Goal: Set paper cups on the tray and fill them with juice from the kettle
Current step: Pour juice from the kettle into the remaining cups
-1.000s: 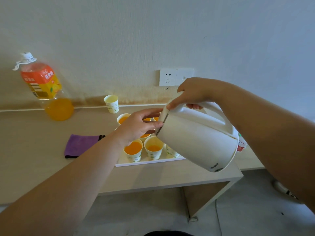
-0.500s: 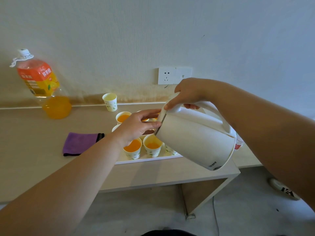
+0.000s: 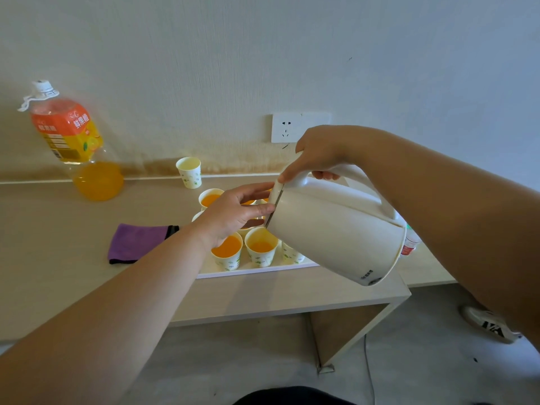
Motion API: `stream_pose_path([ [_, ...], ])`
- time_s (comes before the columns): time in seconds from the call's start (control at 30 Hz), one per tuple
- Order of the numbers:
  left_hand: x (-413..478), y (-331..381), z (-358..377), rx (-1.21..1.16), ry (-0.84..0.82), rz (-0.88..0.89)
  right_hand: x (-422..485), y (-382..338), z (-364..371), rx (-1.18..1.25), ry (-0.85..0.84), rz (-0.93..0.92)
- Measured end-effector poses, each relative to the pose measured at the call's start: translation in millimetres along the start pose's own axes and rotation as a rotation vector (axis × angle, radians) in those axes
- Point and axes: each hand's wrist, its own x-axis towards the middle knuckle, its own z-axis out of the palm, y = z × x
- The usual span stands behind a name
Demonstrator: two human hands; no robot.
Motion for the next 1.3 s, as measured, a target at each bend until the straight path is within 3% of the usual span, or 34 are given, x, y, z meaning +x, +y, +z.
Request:
stream_pose_path([
  [1.3, -3.6, 5.9, -0.3, -0.054, 0.015, -0.002, 8.0, -8.8, -9.1, -0.026, 0.005, 0.017],
])
